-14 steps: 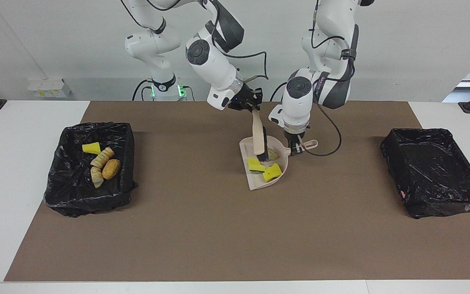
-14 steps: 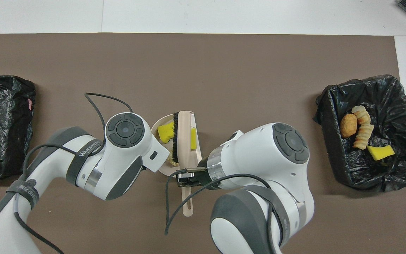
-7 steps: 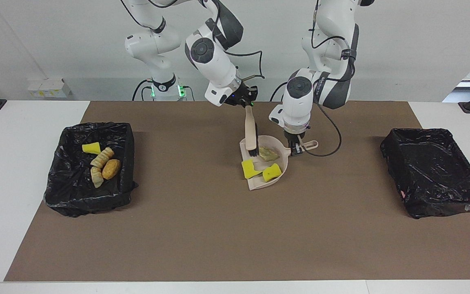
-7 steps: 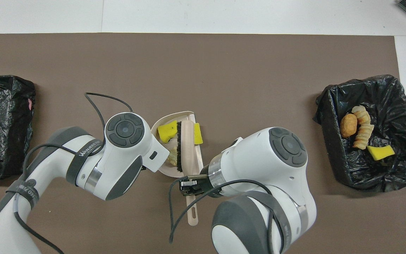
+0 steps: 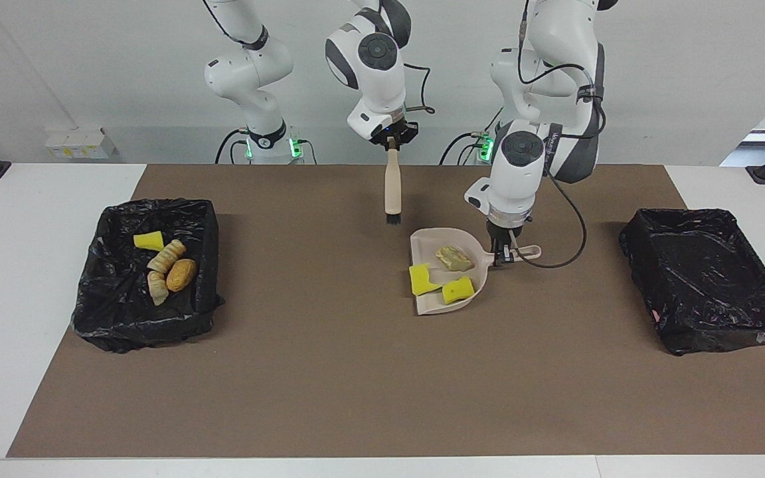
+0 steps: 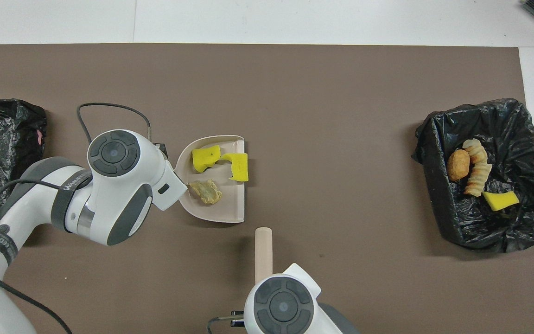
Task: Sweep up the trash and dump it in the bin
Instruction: 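Carry the loaded dustpan with the left gripper to the nearby bin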
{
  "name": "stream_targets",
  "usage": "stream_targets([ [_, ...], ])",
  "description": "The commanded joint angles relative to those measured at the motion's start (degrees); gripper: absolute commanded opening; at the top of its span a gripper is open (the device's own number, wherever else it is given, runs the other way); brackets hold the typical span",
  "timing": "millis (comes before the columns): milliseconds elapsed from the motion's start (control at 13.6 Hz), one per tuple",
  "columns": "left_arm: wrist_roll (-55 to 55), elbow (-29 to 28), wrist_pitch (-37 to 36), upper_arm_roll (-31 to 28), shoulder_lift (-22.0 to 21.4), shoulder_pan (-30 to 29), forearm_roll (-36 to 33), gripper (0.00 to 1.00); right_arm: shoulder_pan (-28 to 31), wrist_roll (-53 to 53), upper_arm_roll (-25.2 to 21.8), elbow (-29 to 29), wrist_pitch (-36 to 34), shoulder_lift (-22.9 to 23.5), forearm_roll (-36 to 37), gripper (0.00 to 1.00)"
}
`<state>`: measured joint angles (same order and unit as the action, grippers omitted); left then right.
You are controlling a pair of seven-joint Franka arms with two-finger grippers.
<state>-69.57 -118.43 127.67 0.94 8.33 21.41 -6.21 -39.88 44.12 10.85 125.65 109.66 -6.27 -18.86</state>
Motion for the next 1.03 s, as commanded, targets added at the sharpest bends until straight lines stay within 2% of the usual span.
stream_targets([
  [0,-5.2,1.3,0.2,0.5,-1.2,-3.2,2.0,0.00,-2.2,2.5,0.0,-0.2,4.8,2.7,2.2,0.00],
  [293,-12.2,3.7,-1.7,0.2,-4.6,-9.6,2.0,0.00,-6.2,6.1,0.0,-3.2,8.8,10.5,5.5,0.00],
  [513,-17.1,7.2,-4.4,0.1,-5.5,-17.1,2.0,0.00,-6.5,7.2,0.0,-4.3,10.5,12.2,6.2,0.00],
  [587,-18.6,8.4,-5.8,0.1,-5.5,-19.7,2.0,0.00,-6.5,7.2,0.0,-4.7,10.2,12.5,6.8,0.08],
  [660,-19.3,9.4,-6.5,0.1,-5.5,-22.8,2.1,0.00,-6.4,7.2,0.0,-5.2,9.5,12.7,7.3,0.63],
  [733,-21.1,10.5,-7.8,0.0,-5.5,-25.8,2.1,0.00,-6.4,7.2,0.0,-5.9,8.9,12.8,8.6,1.00],
  [953,-26.6,19.1,-14.4,-0.1,-2.1,-32.9,3.3,0.00,-5.2,6.6,-0.3,-10.8,2.7,13.0,11.2,1.00],
])
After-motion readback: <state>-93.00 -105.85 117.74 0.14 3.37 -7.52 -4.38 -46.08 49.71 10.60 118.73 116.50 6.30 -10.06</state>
